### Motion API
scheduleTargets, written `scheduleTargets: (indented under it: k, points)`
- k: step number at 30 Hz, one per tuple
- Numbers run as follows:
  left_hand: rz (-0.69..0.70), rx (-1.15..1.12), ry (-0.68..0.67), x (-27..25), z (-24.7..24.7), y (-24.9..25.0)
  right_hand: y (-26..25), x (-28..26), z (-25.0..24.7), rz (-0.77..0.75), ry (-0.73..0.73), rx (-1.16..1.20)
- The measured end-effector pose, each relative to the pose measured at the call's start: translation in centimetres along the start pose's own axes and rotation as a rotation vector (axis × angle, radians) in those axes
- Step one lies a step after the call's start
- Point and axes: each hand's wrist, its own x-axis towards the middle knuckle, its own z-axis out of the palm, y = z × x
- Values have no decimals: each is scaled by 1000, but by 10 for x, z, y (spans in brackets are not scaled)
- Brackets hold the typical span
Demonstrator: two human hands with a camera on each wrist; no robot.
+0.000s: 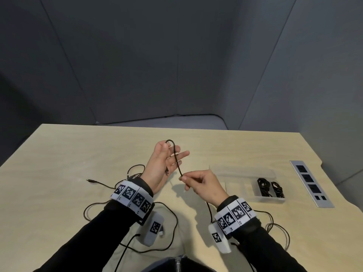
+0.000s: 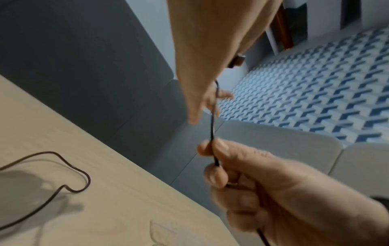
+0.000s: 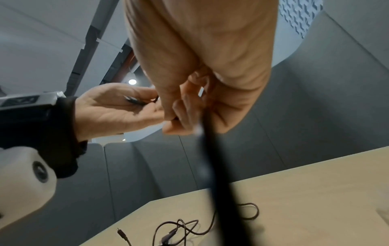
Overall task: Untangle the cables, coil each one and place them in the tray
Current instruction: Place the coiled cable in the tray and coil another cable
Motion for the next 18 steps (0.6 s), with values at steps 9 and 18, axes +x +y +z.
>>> scheduleTargets:
  k: [9,18]
  points:
    - [99,237,117,6,-7,12,-14,-22,-11,24,-195,-143]
    - [99,1000,-258,1,-4,-5,-59,-25,-37,-323,-11,-417]
